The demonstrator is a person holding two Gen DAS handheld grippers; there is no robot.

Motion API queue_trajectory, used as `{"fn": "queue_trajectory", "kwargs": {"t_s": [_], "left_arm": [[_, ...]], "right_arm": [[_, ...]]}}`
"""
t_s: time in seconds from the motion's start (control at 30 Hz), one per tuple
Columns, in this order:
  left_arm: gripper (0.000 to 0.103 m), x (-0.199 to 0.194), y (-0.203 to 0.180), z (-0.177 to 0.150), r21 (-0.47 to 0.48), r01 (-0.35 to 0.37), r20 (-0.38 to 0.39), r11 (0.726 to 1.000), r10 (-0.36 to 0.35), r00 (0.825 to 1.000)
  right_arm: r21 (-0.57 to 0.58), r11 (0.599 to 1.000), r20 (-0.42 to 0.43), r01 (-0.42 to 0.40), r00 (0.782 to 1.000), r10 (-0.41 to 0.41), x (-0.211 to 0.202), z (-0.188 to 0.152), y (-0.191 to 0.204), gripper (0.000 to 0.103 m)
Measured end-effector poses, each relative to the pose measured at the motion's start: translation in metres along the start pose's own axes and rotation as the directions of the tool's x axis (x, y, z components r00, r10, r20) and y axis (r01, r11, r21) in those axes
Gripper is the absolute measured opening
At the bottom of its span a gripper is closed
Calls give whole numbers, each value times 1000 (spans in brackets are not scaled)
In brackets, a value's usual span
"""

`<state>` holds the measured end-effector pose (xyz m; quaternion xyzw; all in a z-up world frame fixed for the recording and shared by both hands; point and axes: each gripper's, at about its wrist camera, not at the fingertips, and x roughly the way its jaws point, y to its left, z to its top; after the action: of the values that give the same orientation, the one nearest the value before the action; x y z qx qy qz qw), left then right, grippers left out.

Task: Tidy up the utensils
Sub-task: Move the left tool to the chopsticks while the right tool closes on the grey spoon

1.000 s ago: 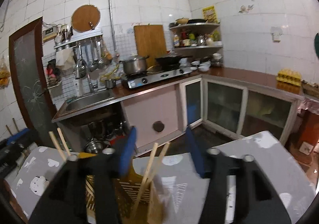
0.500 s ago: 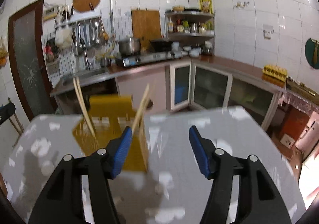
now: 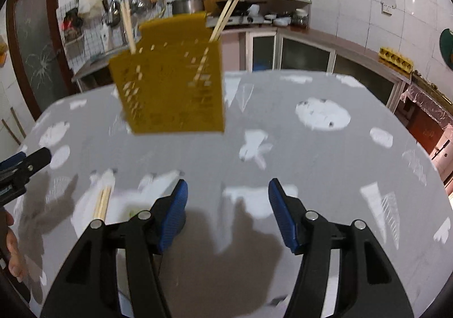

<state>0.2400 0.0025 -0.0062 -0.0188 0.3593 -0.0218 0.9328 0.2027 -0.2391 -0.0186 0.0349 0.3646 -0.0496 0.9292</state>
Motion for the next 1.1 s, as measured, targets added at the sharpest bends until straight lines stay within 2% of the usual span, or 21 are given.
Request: {"fn": "queue_trajectory", "kwargs": {"t_s": [0.1,0.2,0.33,0.57,0.67,0.73,0.77,0.93,1.1], "left_arm": [[97,3,3,-10,-2,-12,-24,1000,12,1000],[97,4,3,-16,6,-22,-33,1000,22,999],[97,4,6,-22,-5,-23,-51,1000,22,998],[97,1,0,-27,6,-23,-55,1000,23,998],[97,2,-5,-28,5,-7,-68,1000,7,998],[97,5,-9,-30,4,14,-89,1000,-13,996],[97,8,-13,-32,4,24,-103,1000,-23,994],[96,19,-29,-37,12,49,-154,999,-47,987],[88,28,-46,-41,57,27,-174,998,-17,985]], "right_arm": [[-10,1000,-34,-8,999,7,2,-9,9,57],[-24,1000,-74,-16,997,14,5,-15,19,46],[-30,999,-114,-29,993,25,9,-20,31,38],[-44,999,-148,-31,989,24,11,-25,46,34],[-43,999,-161,-26,987,19,16,-27,45,26],[-33,999,-160,-39,987,34,18,-25,42,12],[-25,999,-159,-46,986,42,19,-23,39,11],[5,999,-144,-38,989,38,22,-15,18,9],[24,999,-137,-27,990,30,26,-8,-2,9]]}}
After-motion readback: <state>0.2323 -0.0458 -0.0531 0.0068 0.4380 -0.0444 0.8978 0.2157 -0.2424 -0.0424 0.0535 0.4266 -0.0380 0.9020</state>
